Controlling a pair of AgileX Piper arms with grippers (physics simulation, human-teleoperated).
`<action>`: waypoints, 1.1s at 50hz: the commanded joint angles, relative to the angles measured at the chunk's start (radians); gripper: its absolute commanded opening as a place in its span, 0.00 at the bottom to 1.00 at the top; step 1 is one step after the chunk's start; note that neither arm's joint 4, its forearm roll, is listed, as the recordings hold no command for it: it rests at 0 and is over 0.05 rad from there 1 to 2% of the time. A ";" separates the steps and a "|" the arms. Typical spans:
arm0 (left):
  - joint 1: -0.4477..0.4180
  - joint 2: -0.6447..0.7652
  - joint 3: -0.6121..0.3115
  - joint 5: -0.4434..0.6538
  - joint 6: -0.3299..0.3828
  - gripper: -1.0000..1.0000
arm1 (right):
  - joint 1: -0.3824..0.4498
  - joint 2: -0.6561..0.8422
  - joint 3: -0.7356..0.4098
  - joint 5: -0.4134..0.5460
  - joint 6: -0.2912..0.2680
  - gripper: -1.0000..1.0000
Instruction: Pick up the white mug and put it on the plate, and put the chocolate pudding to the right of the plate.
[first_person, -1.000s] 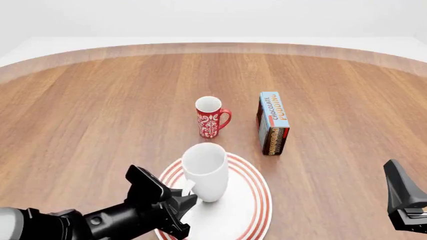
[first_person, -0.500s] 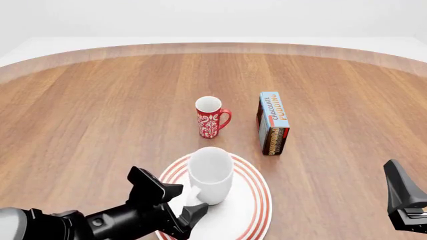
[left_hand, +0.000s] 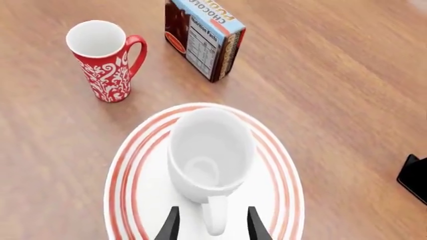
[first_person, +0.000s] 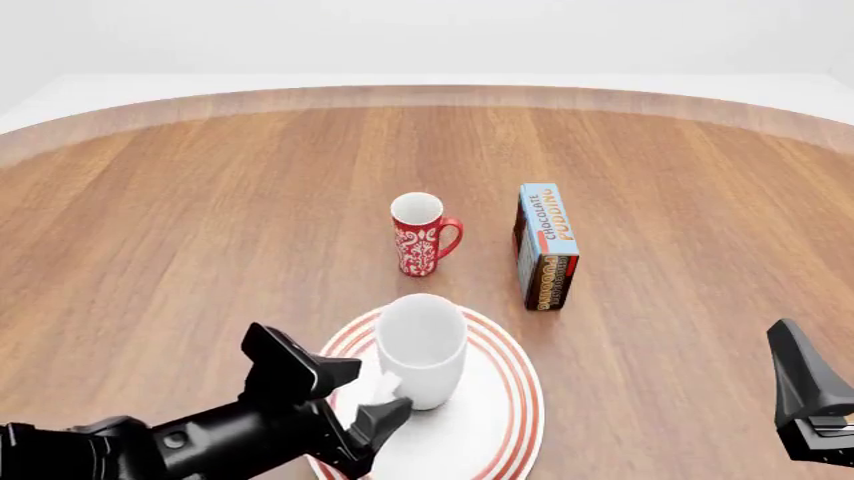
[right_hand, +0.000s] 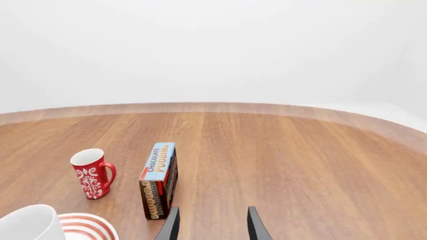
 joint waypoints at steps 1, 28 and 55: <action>0.020 -0.089 -0.003 0.066 0.024 1.00 | 0.000 0.000 0.000 0.000 0.000 1.00; 0.071 -0.348 -0.036 0.272 0.102 1.00 | 0.000 0.000 0.000 0.000 0.001 1.00; 0.409 -0.762 -0.011 0.459 0.216 1.00 | 0.005 -0.001 0.000 -0.003 -0.008 1.00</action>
